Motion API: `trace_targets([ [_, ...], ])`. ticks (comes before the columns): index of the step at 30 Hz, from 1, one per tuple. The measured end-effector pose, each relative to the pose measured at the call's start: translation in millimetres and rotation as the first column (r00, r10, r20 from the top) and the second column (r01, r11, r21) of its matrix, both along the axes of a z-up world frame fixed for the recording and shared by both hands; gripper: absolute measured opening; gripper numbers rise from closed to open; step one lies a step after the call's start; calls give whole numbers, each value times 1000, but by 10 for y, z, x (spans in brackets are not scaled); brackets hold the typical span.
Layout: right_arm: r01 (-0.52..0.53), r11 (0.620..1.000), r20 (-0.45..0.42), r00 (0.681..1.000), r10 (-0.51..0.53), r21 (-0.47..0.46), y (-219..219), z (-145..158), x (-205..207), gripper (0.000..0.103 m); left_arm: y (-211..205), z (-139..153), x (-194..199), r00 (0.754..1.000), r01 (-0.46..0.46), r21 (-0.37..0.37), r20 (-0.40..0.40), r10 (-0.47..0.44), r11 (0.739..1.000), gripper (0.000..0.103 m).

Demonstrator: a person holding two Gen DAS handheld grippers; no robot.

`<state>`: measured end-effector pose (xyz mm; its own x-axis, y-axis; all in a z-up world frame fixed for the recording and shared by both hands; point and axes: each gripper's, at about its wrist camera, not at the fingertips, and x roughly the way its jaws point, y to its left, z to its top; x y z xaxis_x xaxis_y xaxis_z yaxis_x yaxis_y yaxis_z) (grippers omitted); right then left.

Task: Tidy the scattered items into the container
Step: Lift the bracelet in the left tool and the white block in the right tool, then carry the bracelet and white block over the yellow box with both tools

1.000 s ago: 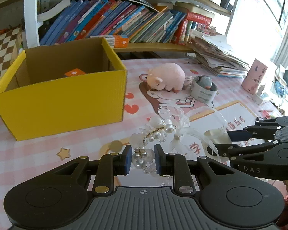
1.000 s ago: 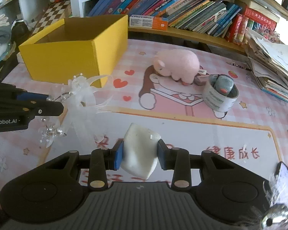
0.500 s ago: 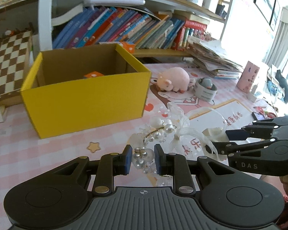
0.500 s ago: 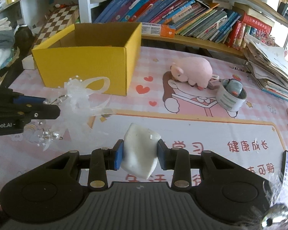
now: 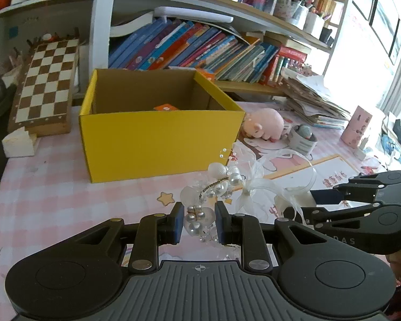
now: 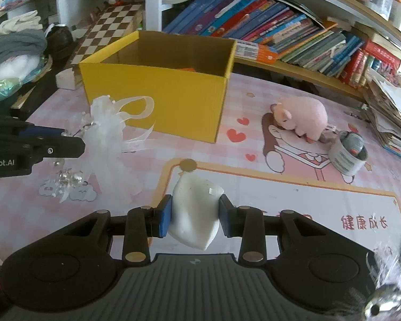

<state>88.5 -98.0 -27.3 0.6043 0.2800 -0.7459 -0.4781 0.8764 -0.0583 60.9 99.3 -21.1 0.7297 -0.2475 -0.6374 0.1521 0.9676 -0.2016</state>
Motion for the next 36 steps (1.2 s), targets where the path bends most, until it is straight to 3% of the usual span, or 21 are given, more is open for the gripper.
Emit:
trace_targets([
  [20, -50, 999, 4, 999, 50, -8, 303, 53, 39, 34, 269, 67, -13, 999, -22, -31, 26, 23, 999, 23],
  [36, -64, 996, 102, 993, 57, 64, 469, 494, 338, 34, 502, 504, 206, 983, -51, -50, 172, 59, 997, 23],
])
